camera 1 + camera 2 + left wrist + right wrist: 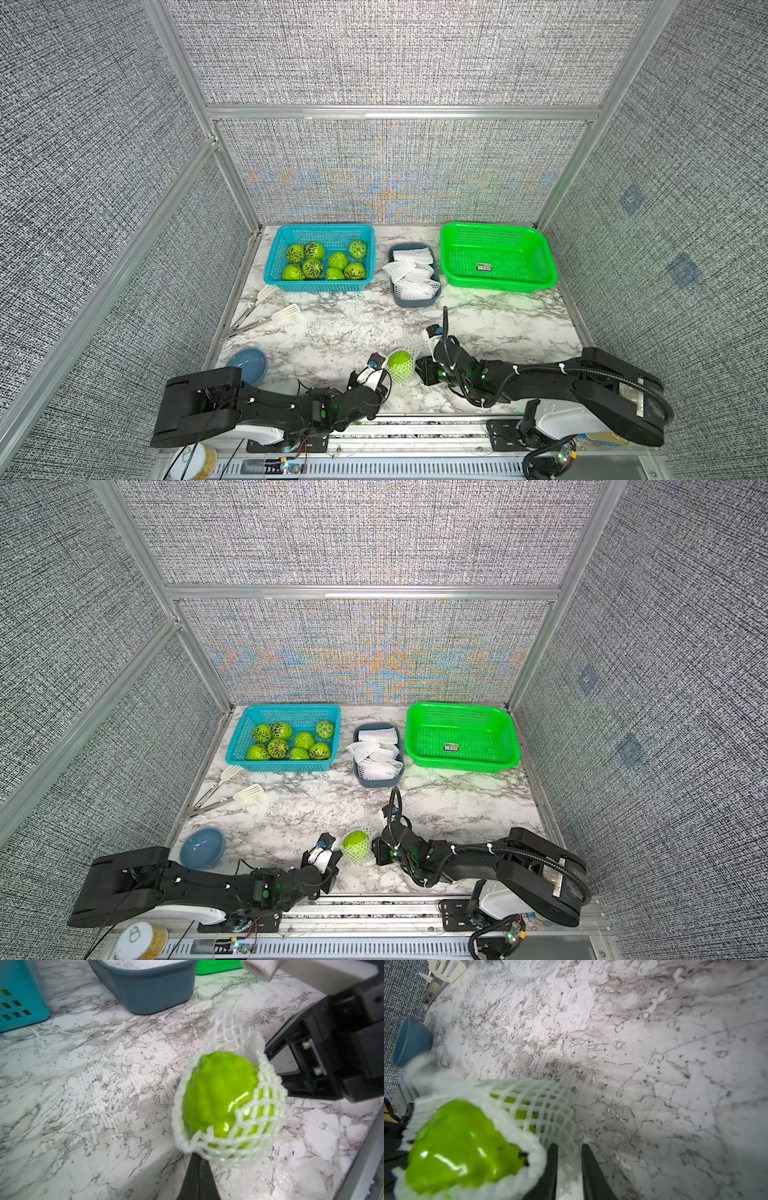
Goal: Sleeve custard apples in foam nets
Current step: Put on the foam net on the custard apple.
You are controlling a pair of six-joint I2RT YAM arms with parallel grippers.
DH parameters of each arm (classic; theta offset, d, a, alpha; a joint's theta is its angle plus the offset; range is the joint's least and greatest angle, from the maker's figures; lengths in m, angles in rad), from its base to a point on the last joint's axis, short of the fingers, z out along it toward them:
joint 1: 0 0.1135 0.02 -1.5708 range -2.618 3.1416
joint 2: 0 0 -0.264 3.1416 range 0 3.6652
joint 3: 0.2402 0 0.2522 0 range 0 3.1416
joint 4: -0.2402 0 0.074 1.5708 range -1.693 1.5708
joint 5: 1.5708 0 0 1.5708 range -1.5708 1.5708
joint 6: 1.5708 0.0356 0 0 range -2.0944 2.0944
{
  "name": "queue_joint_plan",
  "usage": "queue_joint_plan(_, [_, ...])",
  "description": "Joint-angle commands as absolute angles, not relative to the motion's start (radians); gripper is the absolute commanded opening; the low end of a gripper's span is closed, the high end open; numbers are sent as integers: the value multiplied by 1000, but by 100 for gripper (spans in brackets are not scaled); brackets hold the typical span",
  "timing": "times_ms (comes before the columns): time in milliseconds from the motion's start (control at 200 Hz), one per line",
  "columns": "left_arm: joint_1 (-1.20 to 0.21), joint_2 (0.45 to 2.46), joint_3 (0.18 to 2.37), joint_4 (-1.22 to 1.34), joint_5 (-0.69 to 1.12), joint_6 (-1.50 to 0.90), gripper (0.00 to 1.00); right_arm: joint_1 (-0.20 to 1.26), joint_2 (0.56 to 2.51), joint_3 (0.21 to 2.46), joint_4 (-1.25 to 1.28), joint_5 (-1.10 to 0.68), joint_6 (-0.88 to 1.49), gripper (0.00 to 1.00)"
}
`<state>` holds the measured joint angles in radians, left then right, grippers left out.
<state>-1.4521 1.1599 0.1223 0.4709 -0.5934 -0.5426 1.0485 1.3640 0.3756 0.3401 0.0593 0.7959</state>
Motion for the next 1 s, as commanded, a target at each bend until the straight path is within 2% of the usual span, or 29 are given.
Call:
queue_joint_plan(0, [-1453, 1136, 126, 435, -634, -545, 0, 1050, 1340, 396, 265, 104, 768, 28])
queue_joint_plan(5, [-1453, 1135, 125, 434, -635, -545, 0, 1049, 1340, 396, 264, 105, 767, 28])
queue_joint_plan(15, [-1453, 1133, 125, 432, -637, -545, 9, 1049, 1339, 398, 261, 106, 765, 28])
queue_joint_plan(25, [-1453, 1129, 126, 431, -639, -545, 14, 1049, 1336, 399, 258, 109, 764, 28])
queue_joint_plan(50, [-1453, 1125, 126, 427, -644, -546, 20, 1048, 1330, 400, 250, 114, 761, 29])
queue_joint_plan(185, [-1453, 1117, 123, 428, -652, -543, 29, 1045, 1316, 418, 219, 129, 746, 34])
queue_joint_plan(640, [-1453, 1134, 134, 416, -691, -550, 34, 1033, 1269, 424, 155, 185, 736, 51])
queue_joint_plan(995, [-1453, 1135, 153, 384, -783, -549, 47, 997, 1227, 423, 104, 228, 724, 58])
